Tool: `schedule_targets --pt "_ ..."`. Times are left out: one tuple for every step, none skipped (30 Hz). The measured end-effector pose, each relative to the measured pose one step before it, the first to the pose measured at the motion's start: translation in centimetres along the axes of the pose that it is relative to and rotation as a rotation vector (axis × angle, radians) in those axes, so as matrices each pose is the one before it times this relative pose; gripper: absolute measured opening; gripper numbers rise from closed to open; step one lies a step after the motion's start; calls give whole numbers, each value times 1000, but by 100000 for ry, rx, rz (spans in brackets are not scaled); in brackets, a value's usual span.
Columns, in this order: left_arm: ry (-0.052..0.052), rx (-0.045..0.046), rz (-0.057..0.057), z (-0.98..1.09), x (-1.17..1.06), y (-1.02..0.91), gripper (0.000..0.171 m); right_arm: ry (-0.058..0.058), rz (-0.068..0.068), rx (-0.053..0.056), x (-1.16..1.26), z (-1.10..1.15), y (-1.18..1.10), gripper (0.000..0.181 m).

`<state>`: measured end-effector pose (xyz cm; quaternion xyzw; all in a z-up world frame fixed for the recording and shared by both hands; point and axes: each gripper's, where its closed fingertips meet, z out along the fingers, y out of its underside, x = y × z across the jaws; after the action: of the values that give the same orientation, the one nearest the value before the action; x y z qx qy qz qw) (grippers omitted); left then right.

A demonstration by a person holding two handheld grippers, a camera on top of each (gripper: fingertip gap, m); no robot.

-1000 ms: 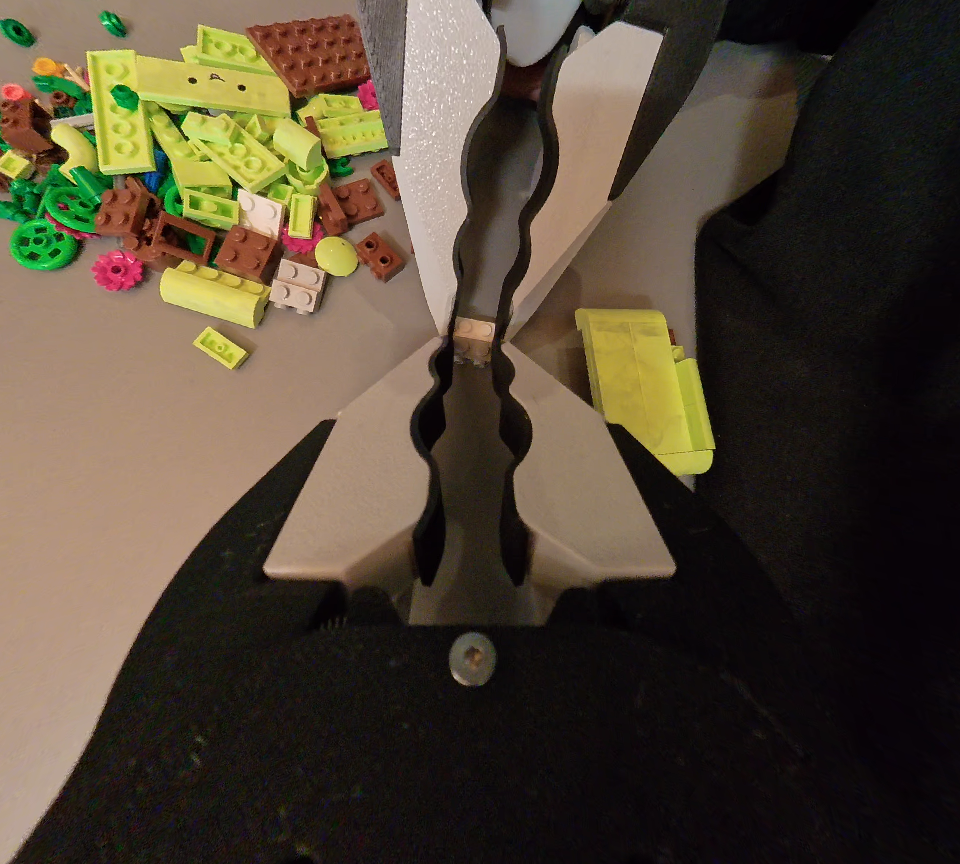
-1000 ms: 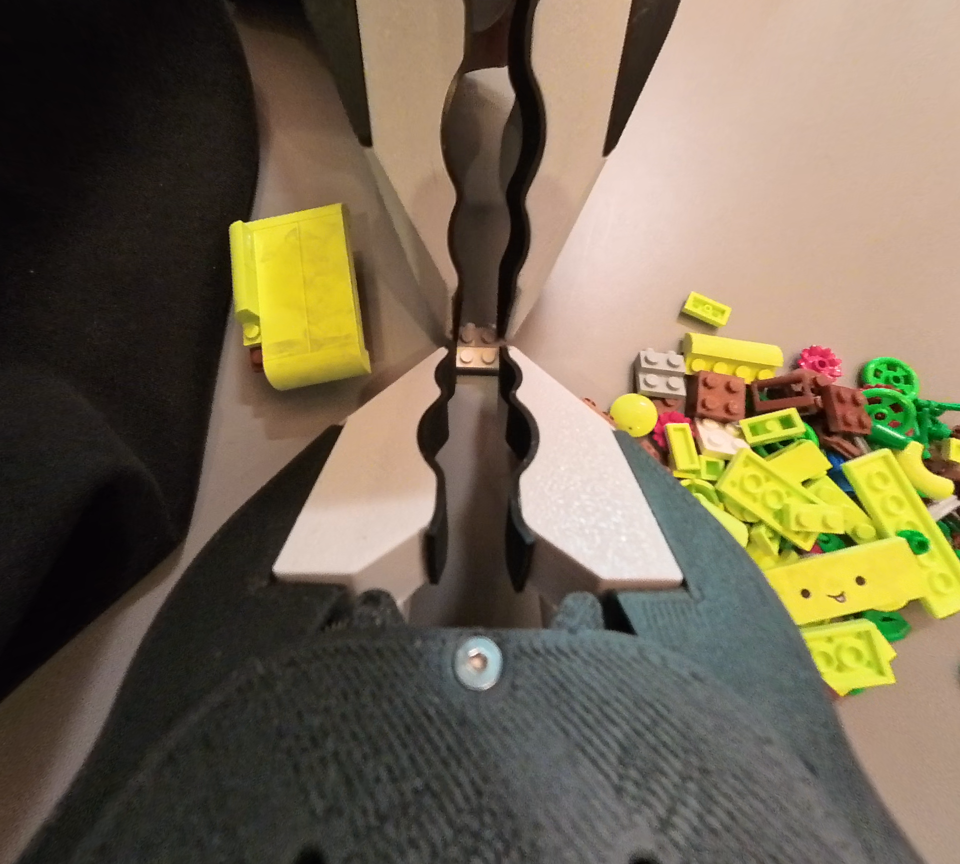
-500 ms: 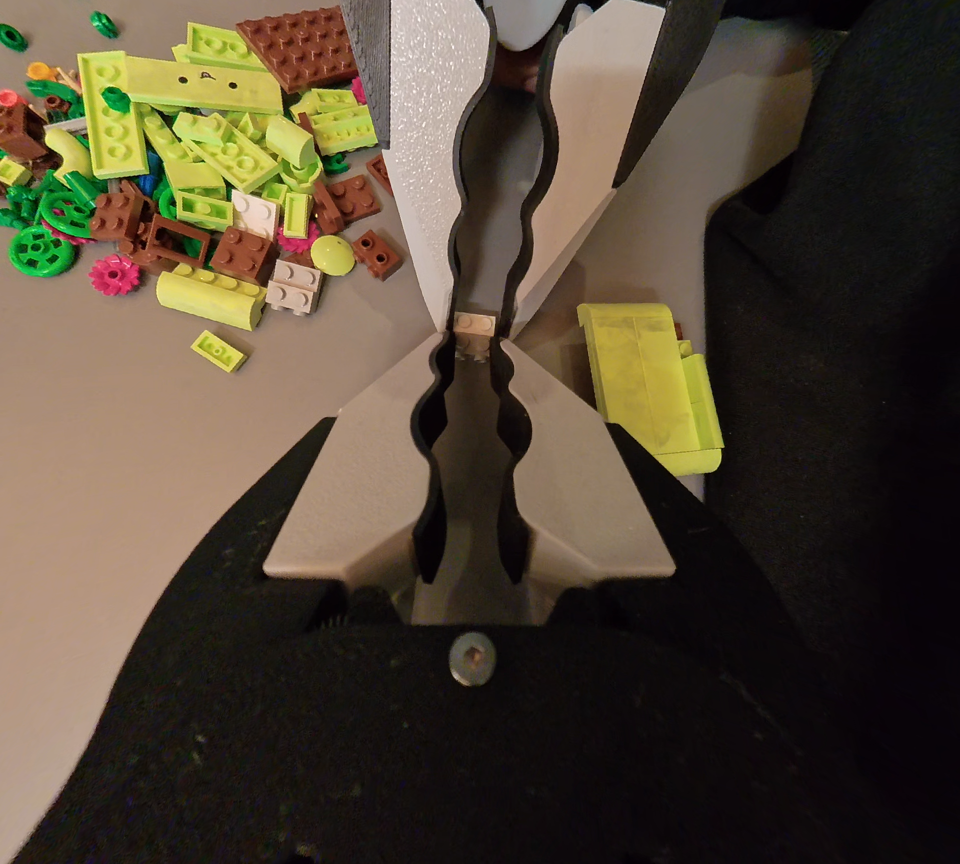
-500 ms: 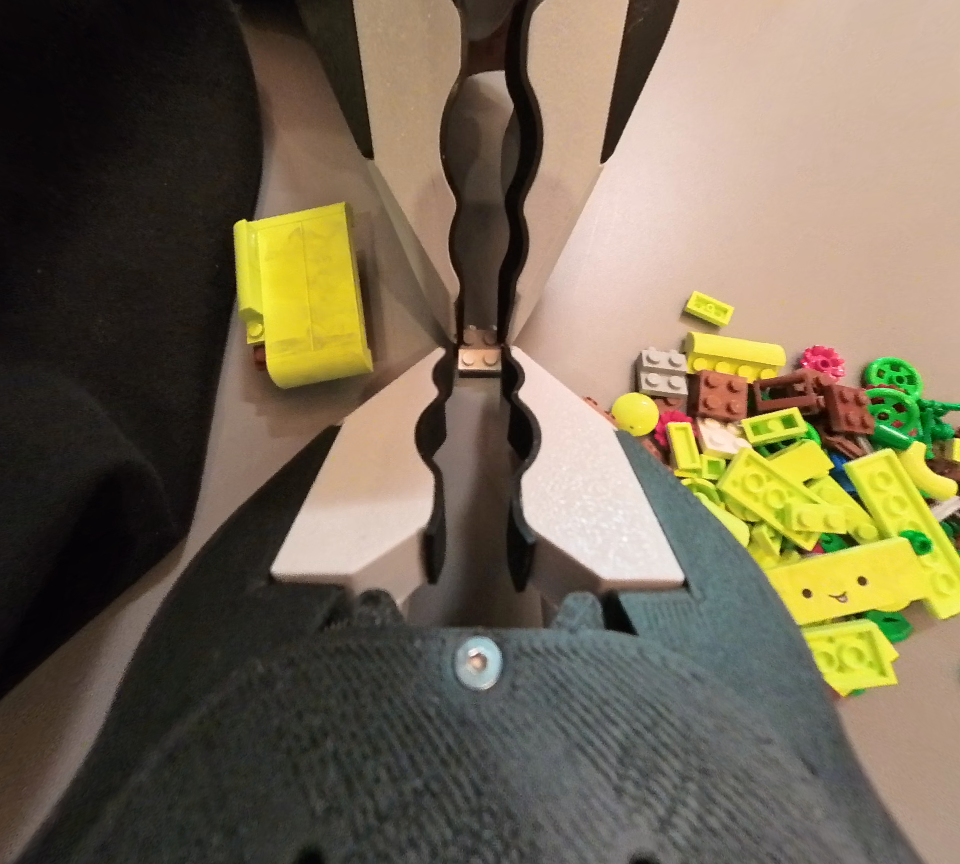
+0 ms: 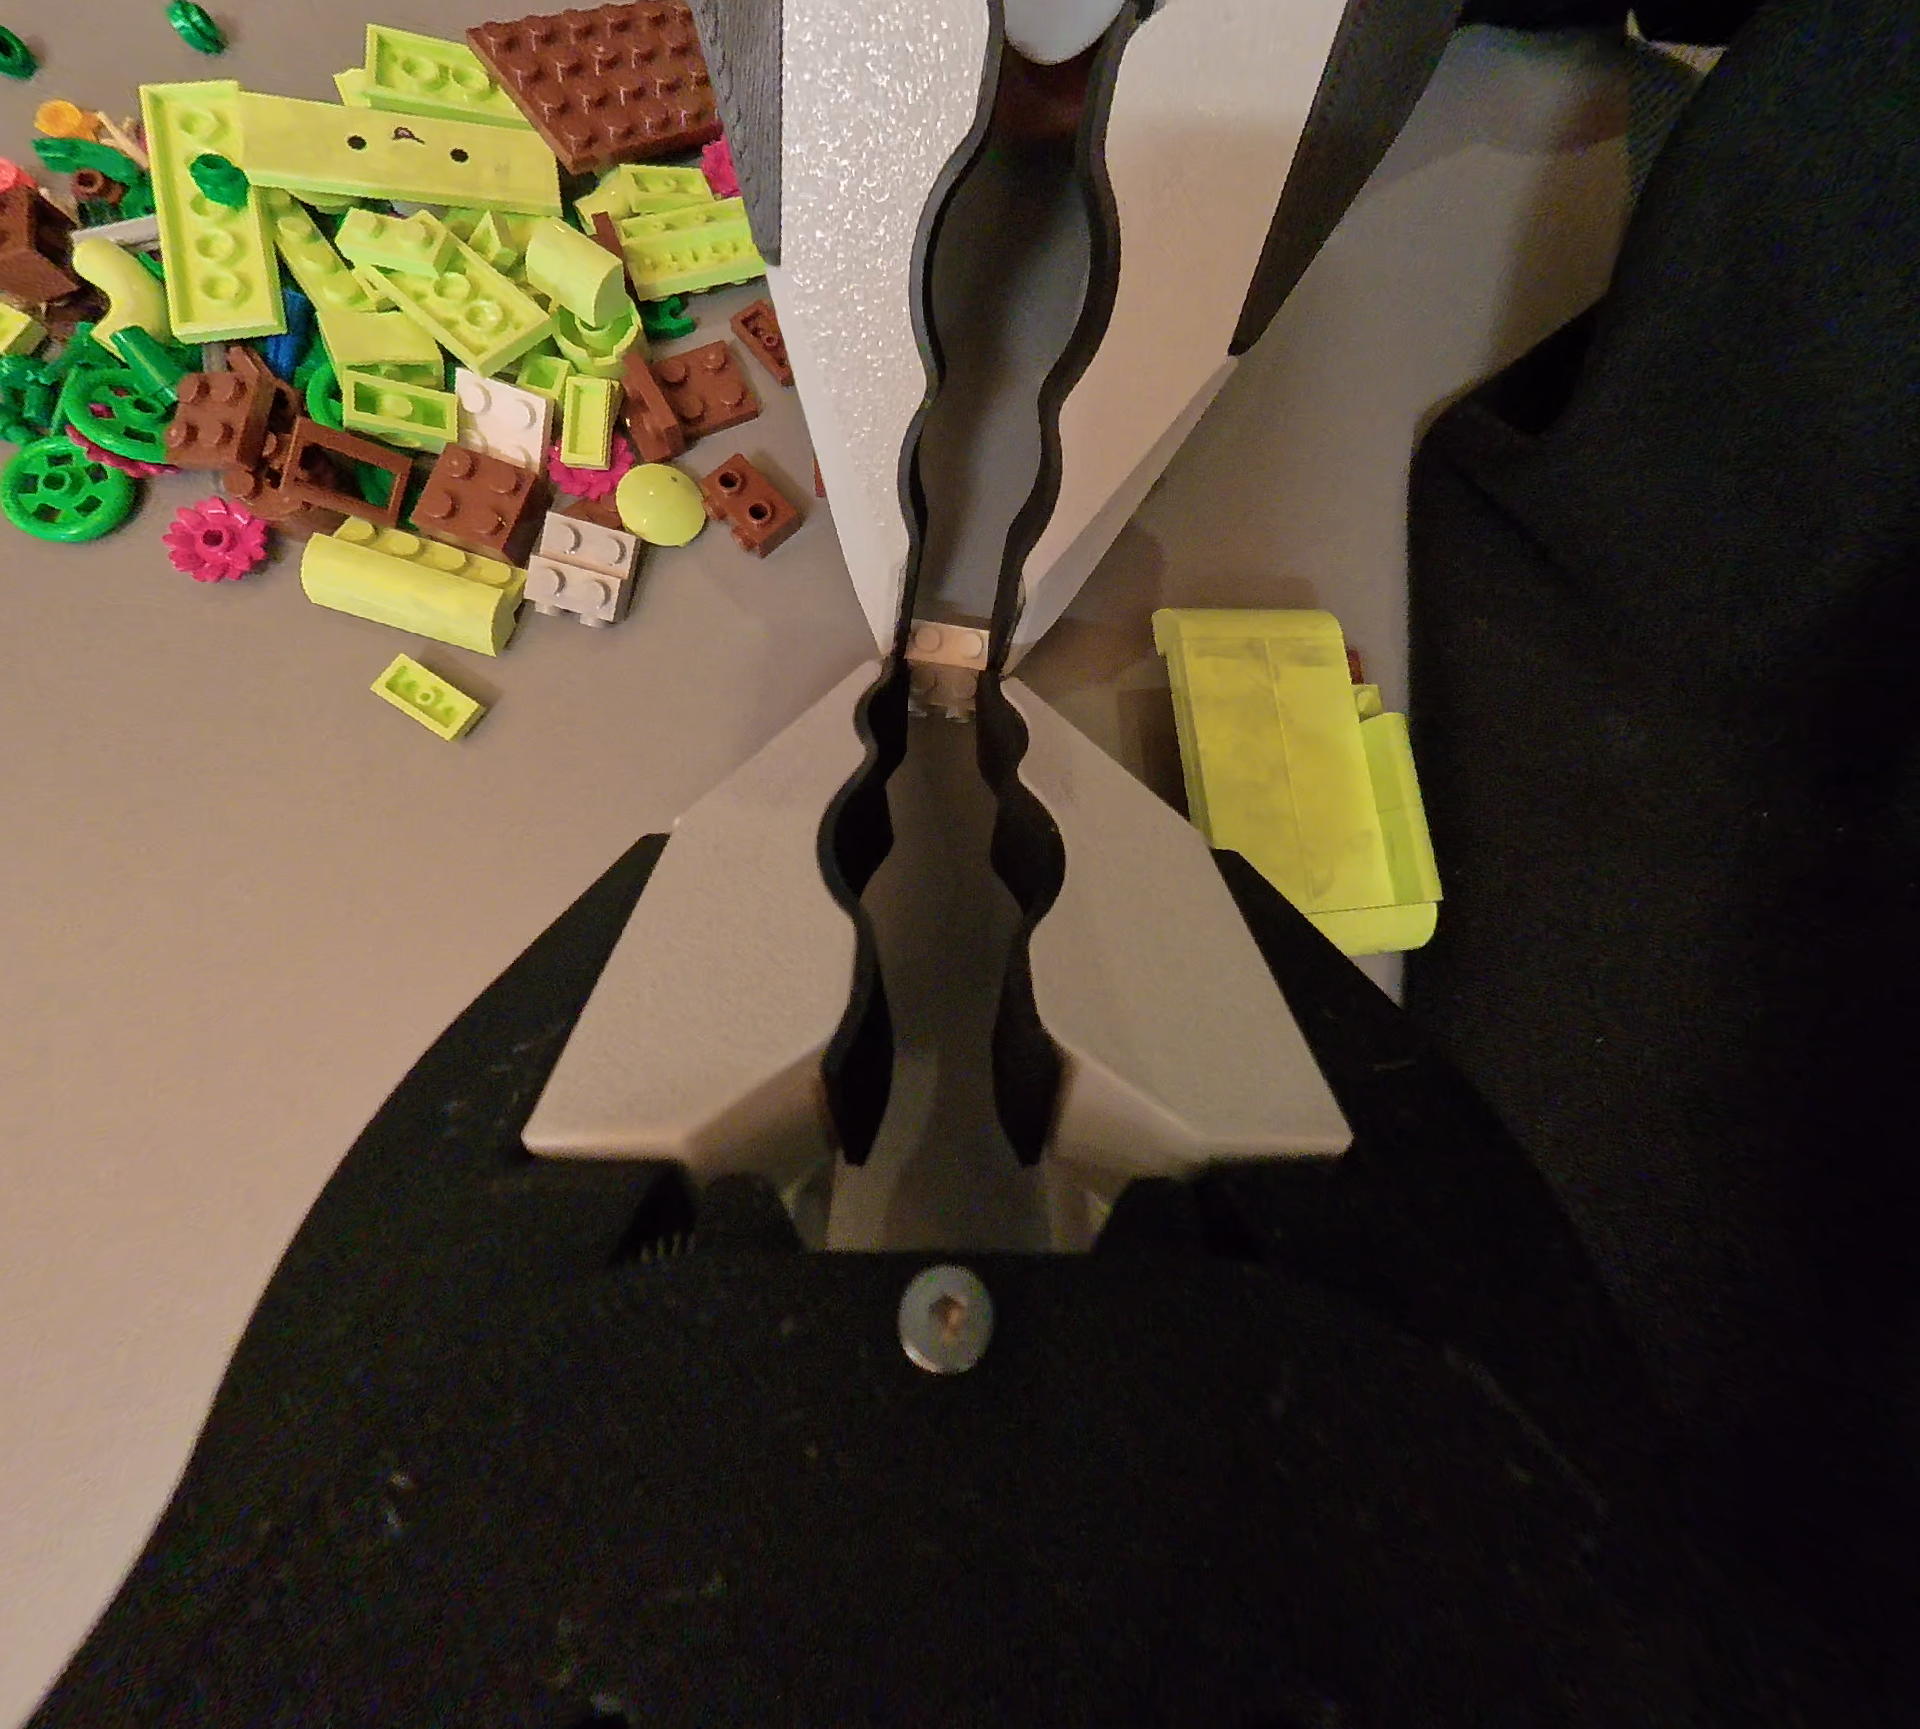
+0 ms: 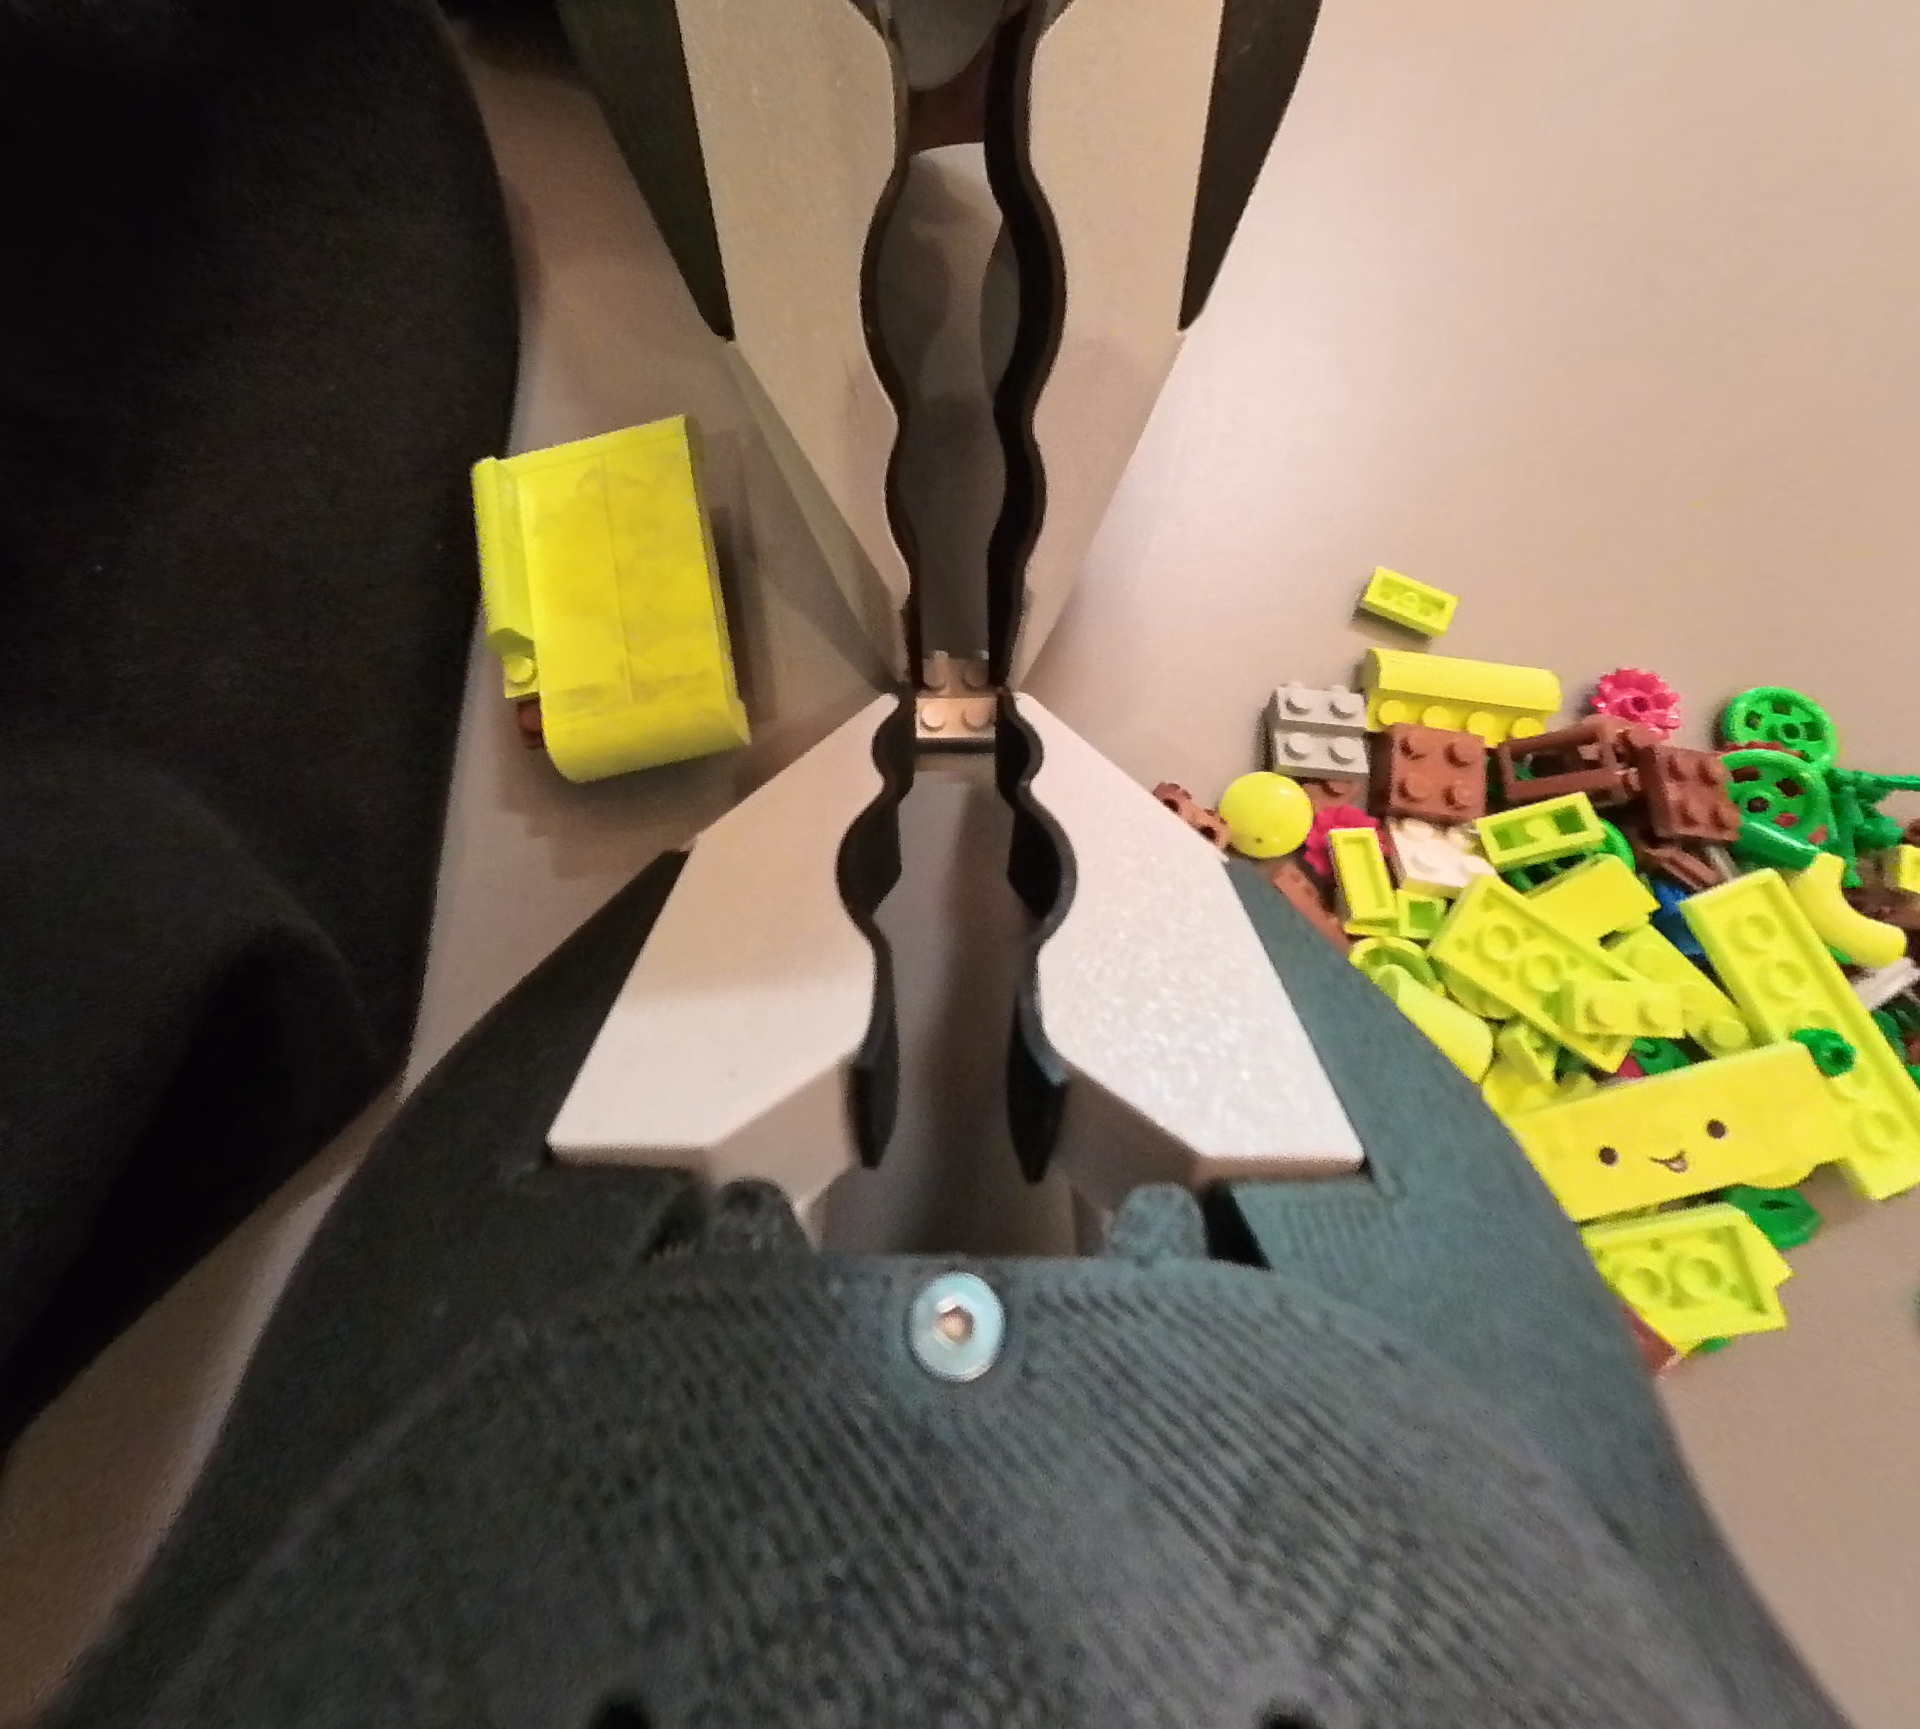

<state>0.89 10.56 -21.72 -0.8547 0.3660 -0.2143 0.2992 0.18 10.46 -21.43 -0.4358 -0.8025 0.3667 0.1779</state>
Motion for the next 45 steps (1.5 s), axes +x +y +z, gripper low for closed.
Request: schedule_targets --pt "14 201 -318 19 22 -4 12 -1 400 224 -6 -14 -6 14" --pt "246 223 -654 22 27 9 12 -371 785 659 2 -31 -16 14" --pt "92 24 -695 14 1 14 12 -633 1236 1162 5 -23 -30 14" --pt "-220 -206 54 21 18 18 12 -840 1313 903 -2 -47 -10 13" --pt "-278 -114 472 53 33 4 12 -647 760 291 1 -41 -4 13" --pt "-291 -347 711 7 -1 20 12 -388 385 75 6 -21 -25 13" --pt "70 105 267 15 3 10 13 -304 312 97 4 -20 -12 13" --pt "466 255 -470 15 11 8 13 -83 38 208 -1 -48 -31 13" --pt "482 339 -512 -16 7 3 13 73 -106 638 0 -68 -85 13" --pt "131 -25 -266 -22 -10 -1 13 -64 -49 1615 -5 -149 -207 11" --pt "-1025 -368 585 71 -101 54 13 -1409 372 7249 -201 -533 -1031 0" --pt "-287 461 390 33 11 -62 13 -1763 1763 11025 -125 -933 -1666 0" --pt "-168 -131 585 5 11 34 13 925 1281 3009 412 -680 -578 0" --pt "-16 -288 453 0 35 32 13 4054 -1509 -4887 783 -287 767 0" --pt "125 -472 184 -11 60 23 13 3473 -2207 -3184 437 -105 716 5" --pt "26 -134 129 21 5 -12 13 436 -710 -626 -97 28 330 16" --pt "420 92 -246 8 11 -13 13 -605 332 -1883 -204 212 408 24" --pt "459 241 -242 33 14 -21 13 -635 -9 -2403 -210 348 402 26" --pt "334 136 -365 30 19 -23 13 -670 -806 -1565 -244 388 212 26" --pt "77 -76 -11 21 8 -4 13 156 -1445 -2117 -149 370 195 25" --pt "-86 -152 -142 5 3 6 13 907 -2143 -3005 -25 331 268 23" --pt "-72 -185 -255 6 5 5 13 891 -2262 -2452 -14 267 206 20" --pt "-95 -73 62 3 3 6 13 -231 -1253 -1049 -138 179 31 16" --pt "-48 -85 -206 36 7 40 13 -1167 -403 -416 -218 102 -39 12" --pt "-59 -33 6 -42 -23 0 13 -652 -396 -377 -126 52 -13 11" --pt "-82 -38 -140 -19 1 9 13 48 -490 -298 -30 35 -6 11" --pt "-29 -42 -98 -126 31 -2 13 152 -486 -328 -12 37 -31 11" --pt "34 -54 -114 -1 -3 31 13 -20 -240 -360 -23 21 -29 11" --pt "122 45 -28 -60 70 46 13 -303 100 -522 -47 38 -5 14" --pt "154 86 -17 -51 37 40 13 -208 505 -895 -12 46 83 20" --pt "194 63 -120 -9 36 36 13 -318 956 -1040 -51 221 136 24" --pt "95 -75 4 -68 -14 43 13 -751 950 -520 -89 235 93 24" --pt "-25 -126 87 -73 -15 57 13 -676 492 -300 -65 78 70 23" --pt "-105 -117 85 -97 0 59 13 295 -65 -29 28 37 9 17" --pt "-20 -65 -90 -97 61 35 13 963 -576 193 90 -44 -13 14" --pt "-165 -174 -74 -51 -5 55 13 282 164 145 47 -22 -18 14" --pt "90 -623 218 -59 40 145 13 -886 1031 389 -68 19 -25 14" --pt "661 -1470 408 -114 64 216 13 -1254 1099 766 -157 41 -62 14" --pt "-18 -1502 655 -72 154 188 13 -756 759 928 -130 40 -57 14" --pt "-577 -1064 666 98 51 94 13 -637 334 465 -118 6 -28 14" --pt "-464 -606 742 -73 89 72 13 -627 291 255 -58 -13 -53 13" --pt "172 -617 -63 -135 30 87 13 -515 435 985 -9 -64 -165 13" --pt "851 -271 -445 -80 2 80 13 -970 949 2024 -15 -377 -341 13" --pt "902 -223 -34 -66 64 127 13 -1622 1798 3612 -52 -492 -624 14" --pt "-2984 -1257 1369 176 -538 277 2 -4428 3437 9369 -455 -724 -1576 0"
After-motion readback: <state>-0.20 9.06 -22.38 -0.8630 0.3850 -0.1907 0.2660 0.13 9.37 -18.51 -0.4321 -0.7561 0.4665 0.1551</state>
